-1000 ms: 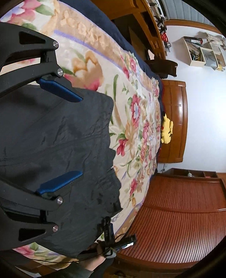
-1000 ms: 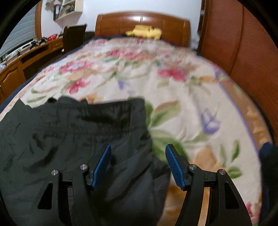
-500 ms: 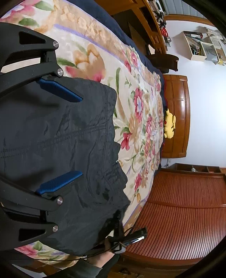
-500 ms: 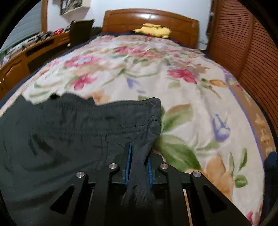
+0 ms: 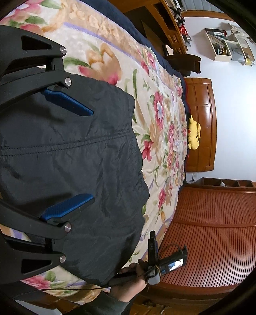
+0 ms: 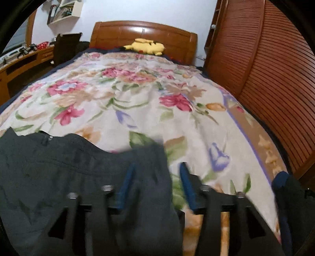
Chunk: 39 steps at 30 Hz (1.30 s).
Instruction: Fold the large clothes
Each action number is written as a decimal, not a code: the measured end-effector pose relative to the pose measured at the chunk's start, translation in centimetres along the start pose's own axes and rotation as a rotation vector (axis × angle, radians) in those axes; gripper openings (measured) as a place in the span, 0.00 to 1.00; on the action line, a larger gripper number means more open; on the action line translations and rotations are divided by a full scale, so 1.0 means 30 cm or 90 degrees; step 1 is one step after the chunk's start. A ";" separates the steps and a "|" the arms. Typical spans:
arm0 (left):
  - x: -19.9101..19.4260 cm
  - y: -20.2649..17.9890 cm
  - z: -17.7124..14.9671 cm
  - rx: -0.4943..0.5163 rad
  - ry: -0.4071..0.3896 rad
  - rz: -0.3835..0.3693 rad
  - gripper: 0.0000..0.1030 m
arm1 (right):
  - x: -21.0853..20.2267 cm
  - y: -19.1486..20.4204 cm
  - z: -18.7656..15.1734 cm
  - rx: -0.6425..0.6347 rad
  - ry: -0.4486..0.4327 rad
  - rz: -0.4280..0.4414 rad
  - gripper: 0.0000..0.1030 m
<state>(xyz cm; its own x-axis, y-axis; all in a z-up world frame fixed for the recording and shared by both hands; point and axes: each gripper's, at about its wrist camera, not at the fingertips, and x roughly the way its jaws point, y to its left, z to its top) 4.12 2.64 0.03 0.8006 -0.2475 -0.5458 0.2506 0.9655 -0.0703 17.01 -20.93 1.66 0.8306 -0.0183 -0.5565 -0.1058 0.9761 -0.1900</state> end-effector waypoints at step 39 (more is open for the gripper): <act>-0.086 -0.023 -0.063 0.005 -0.001 -0.046 0.79 | -0.462 0.274 -0.451 -0.101 0.013 0.255 0.58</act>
<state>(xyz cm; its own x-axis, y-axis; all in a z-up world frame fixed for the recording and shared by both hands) 0.86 2.76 -0.08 0.7806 -0.3168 -0.5388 0.3123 0.9444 -0.1029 -2.78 -15.59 -3.13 0.6955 0.3497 -0.6277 -0.5024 0.8612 -0.0769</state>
